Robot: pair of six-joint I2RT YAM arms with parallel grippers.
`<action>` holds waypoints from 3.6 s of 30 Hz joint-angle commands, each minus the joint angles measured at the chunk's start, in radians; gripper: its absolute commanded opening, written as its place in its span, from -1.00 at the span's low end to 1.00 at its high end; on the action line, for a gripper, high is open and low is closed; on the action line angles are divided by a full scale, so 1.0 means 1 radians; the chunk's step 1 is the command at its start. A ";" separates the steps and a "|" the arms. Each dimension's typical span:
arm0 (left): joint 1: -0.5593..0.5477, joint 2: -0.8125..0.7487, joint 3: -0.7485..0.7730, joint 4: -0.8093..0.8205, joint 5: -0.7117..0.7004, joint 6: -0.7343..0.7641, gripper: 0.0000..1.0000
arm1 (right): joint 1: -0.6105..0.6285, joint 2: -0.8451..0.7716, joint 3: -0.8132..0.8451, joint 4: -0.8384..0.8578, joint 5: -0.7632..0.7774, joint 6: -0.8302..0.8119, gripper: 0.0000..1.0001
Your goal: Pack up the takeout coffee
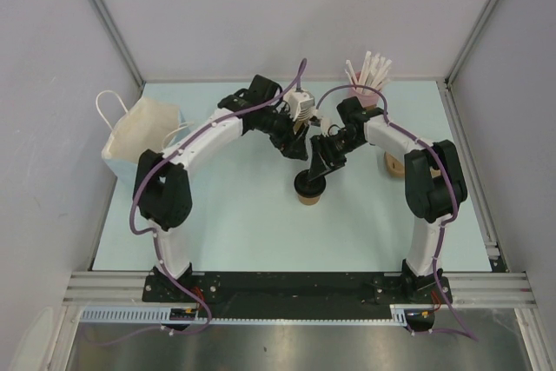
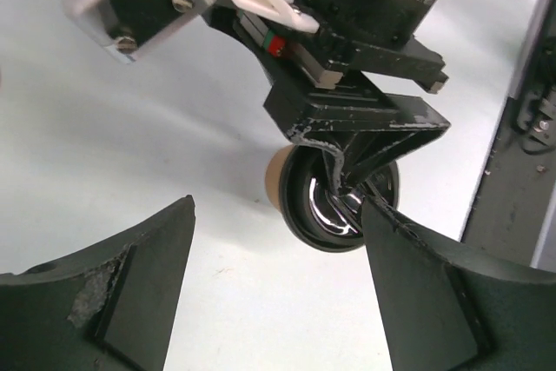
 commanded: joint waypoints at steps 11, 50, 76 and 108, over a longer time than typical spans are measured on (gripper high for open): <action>-0.024 -0.093 -0.231 0.189 0.080 -0.027 0.70 | -0.003 0.020 0.005 0.036 0.109 -0.037 0.17; -0.085 0.111 -0.170 0.117 -0.184 0.048 0.28 | -0.131 -0.059 0.031 -0.016 -0.172 -0.054 0.40; -0.113 0.103 -0.172 0.082 -0.258 0.080 0.10 | -0.166 0.048 0.015 -0.007 -0.209 -0.023 -0.07; -0.113 0.065 -0.250 0.082 -0.318 0.109 -0.05 | -0.092 -0.004 0.071 -0.044 -0.018 -0.061 -0.31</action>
